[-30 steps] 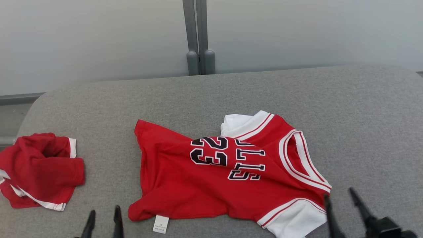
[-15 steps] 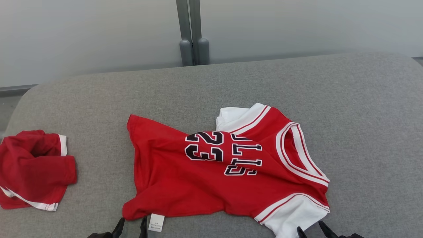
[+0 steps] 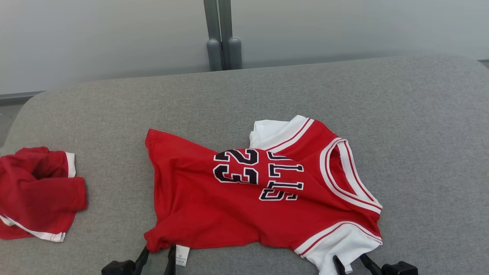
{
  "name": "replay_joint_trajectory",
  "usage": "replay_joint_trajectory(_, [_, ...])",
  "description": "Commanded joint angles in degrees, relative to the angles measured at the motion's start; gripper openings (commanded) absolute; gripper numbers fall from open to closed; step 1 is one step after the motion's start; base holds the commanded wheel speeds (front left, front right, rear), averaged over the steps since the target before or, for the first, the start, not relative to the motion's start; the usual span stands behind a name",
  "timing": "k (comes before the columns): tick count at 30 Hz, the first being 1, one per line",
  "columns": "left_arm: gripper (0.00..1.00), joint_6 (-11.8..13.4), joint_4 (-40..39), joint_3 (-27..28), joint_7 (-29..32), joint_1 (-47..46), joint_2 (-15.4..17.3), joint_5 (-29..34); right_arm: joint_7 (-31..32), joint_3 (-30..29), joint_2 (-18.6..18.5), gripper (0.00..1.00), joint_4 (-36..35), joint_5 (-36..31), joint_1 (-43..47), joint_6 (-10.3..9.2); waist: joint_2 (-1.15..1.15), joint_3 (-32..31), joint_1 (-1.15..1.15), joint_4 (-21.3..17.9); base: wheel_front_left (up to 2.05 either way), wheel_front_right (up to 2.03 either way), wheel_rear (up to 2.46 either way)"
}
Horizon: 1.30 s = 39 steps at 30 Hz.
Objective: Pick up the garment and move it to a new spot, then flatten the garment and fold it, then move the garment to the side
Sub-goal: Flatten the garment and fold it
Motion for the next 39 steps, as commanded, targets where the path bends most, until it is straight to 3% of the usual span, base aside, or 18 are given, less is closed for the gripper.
replay_joint_trajectory(1, [1.00, -0.16, -0.02, -0.27, 0.20, -1.01, 0.38, -0.36, -0.31, 0.11, -0.24, 1.00, -0.29, 0.33, -0.65, -0.08, 0.00, 0.14, 0.00, 0.02, 0.00, 0.00, 0.00])
replay_joint_trajectory(17, [1.00, 0.20, 0.92, -1.43, 0.49, -2.01, 1.68, -3.01, -0.67, 0.10, -1.29, 1.00, -1.93, 0.20, -0.93, -0.07, 0.00, 1.30, 0.00, -0.18, 0.00, 0.00, 0.00])
replay_joint_trajectory(19, [0.75, 0.06, 1.47, -1.93, 0.64, -2.45, 2.14, -3.49, -0.70, 0.30, -1.13, 1.00, -1.98, 0.34, -1.15, -0.07, 0.00, 1.42, 0.00, -0.20, 0.00, 0.00, 0.00])
replay_joint_trajectory(20, [0.45, -0.01, 1.73, -2.27, 0.60, -2.77, 2.33, -3.67, -0.71, 0.75, -1.03, 1.00, -1.93, 0.88, -1.31, -0.07, 0.00, 1.39, 0.00, -0.19, 0.00, 0.00, 0.00])
replay_joint_trajectory(21, [0.29, -0.06, 1.98, -2.61, 0.66, -2.90, 2.41, -4.07, -0.72, 1.21, -1.02, 0.71, -1.93, 1.40, -1.57, -0.07, 0.00, 1.35, 0.00, -0.20, 0.00, 0.00, 0.00])
replay_joint_trajectory(22, [0.00, -0.05, 2.23, -3.15, 0.84, -3.04, 2.76, -4.31, -0.73, 2.10, -1.34, 0.04, -2.14, 2.04, -1.93, -0.07, 0.00, 1.29, 0.00, -0.24, 0.00, 0.00, 0.00])
replay_joint_trajectory(26, [0.00, -0.17, 0.36, -5.56, 1.29, -3.91, 4.30, -6.97, -0.71, 3.26, -3.04, 0.00, -5.24, 7.51, -2.10, -0.07, 0.00, 1.04, 0.00, -0.47, 0.00, 0.00, 0.00])
replay_joint_trajectory(29, [0.00, -0.15, -4.74, -7.28, 2.43, -2.93, 6.30, -11.17, 0.13, 2.59, -5.10, 0.00, -12.77, 13.78, -0.16, -0.04, 0.00, 0.96, 0.00, -0.87, 0.00, 0.00, 0.00])
replay_joint_trajectory(32, [0.00, -0.15, -15.32, -6.52, 4.75, -0.12, 8.13, -18.41, 3.49, -0.02, -10.20, 0.00, -26.63, 23.54, 2.48, -0.05, 0.00, 1.52, 0.00, -2.14, 0.00, 0.00, 0.00])
replay_joint_trajectory(36, [0.00, 0.02, -33.00, -5.29, 12.14, 2.54, 12.64, -24.38, 9.38, -7.23, -17.27, 0.00, -43.29, 33.90, 4.87, -0.03, 0.00, 2.55, 0.00, -3.33, 0.00, 0.00, 0.00])
replay_joint_trajectory(39, [0.00, 1.53, -44.56, -4.33, 18.39, 0.98, 14.96, -27.75, 12.26, -15.38, -20.59, 0.00, -50.42, 40.90, 3.94, -0.03, 0.00, 3.56, 0.00, -3.16, 0.00, 0.00, 0.00])
